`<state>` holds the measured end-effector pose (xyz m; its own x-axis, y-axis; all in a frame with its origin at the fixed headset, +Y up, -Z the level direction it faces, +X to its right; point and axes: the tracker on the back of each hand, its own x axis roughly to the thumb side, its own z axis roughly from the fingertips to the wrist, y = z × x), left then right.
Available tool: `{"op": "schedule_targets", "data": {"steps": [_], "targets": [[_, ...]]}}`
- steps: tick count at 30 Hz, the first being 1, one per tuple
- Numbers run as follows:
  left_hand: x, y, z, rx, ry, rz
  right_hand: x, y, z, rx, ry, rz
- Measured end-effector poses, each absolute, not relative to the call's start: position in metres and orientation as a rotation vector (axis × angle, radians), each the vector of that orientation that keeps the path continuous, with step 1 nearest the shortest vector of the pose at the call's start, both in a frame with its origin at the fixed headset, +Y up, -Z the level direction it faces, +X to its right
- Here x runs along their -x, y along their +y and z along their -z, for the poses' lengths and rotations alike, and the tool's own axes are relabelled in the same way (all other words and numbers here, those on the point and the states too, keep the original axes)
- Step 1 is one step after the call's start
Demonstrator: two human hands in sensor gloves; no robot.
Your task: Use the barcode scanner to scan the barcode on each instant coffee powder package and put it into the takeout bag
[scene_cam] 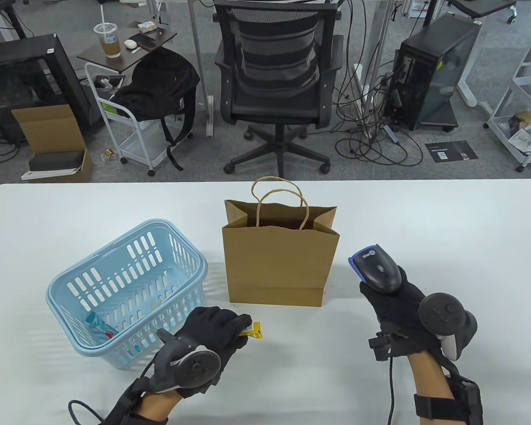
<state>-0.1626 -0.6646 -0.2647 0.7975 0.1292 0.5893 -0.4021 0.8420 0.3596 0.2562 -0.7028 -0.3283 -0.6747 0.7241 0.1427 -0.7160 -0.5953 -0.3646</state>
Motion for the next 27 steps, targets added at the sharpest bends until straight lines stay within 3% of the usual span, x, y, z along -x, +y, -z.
{"op": "schedule_targets", "data": {"steps": [5, 12, 20, 27], "targets": [[0.170, -0.655, 0.263, -0.564, -0.555, -0.313, -0.260, -0.707, 0.331, 0.042, -0.481, -2.264], [0.183, -0.641, 0.276, -0.525, -0.538, -0.423, -0.268, -0.709, 0.332, 0.069, -0.475, -2.252], [0.186, -0.577, 0.279, -0.637, -0.556, -0.566, -0.269, -0.707, 0.331, 0.062, -0.483, -2.236], [0.199, -0.517, 0.299, -0.623, -0.526, -0.848, -0.267, -0.705, 0.330, 0.042, -0.488, -2.251]]}}
